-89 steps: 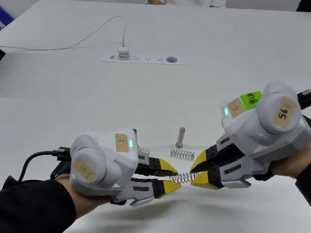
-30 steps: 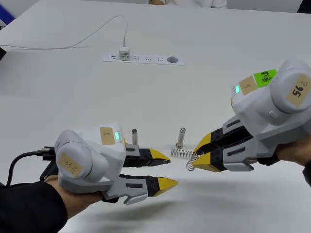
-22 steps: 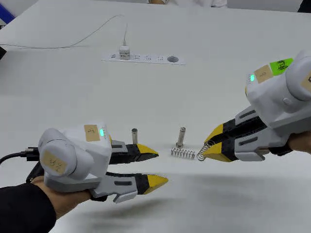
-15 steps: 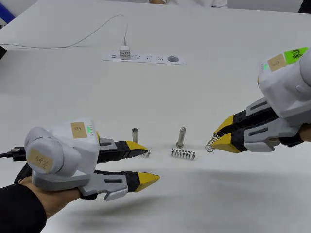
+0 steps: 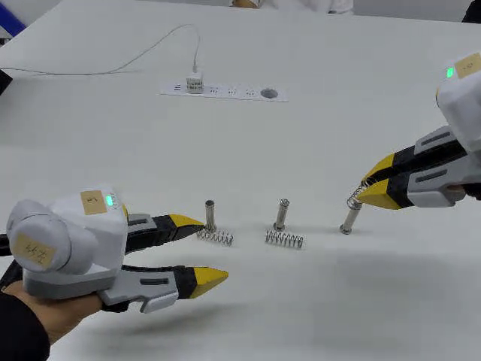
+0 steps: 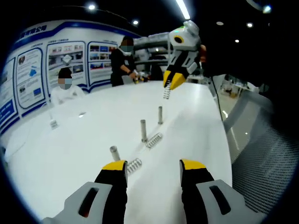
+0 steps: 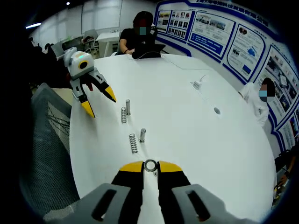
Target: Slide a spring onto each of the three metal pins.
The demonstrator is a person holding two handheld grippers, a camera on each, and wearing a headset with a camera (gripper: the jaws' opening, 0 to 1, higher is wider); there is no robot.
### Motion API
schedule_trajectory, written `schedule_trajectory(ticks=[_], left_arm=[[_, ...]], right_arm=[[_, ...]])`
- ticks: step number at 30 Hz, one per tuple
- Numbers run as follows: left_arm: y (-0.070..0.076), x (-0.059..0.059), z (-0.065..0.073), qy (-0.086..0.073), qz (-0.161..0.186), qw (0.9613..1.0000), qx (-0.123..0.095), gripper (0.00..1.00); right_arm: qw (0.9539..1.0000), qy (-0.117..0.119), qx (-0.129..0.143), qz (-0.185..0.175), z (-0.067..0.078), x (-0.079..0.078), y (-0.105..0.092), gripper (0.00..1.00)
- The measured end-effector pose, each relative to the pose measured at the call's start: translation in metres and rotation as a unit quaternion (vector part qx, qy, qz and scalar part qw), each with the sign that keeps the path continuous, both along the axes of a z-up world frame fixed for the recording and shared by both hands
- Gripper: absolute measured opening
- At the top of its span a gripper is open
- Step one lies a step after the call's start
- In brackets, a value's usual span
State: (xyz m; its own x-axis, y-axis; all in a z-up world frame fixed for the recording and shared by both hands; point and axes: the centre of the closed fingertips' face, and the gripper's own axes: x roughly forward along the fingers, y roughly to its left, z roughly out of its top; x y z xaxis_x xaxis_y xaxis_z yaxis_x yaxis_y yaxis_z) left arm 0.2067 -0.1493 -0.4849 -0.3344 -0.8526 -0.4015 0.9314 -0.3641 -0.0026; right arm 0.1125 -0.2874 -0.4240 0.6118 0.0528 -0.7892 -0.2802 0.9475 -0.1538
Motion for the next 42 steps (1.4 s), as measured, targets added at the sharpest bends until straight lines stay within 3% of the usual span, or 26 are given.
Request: schedule_trajectory(ticks=[16, 42], left_arm=[[0.002, 0.007, -0.001, -0.001, 0.019, 0.9998, 0.003, 0.52], [0.004, 0.011, -0.007, 0.004, 0.028, 0.9996, 0.008, 0.51]], right_arm=[[0.9994, 0.033, 0.001, -0.014, -0.020, 0.001, -0.023, 0.12], [0.9976, 0.060, 0.026, -0.023, -0.059, 0.004, -0.031, 0.12]])
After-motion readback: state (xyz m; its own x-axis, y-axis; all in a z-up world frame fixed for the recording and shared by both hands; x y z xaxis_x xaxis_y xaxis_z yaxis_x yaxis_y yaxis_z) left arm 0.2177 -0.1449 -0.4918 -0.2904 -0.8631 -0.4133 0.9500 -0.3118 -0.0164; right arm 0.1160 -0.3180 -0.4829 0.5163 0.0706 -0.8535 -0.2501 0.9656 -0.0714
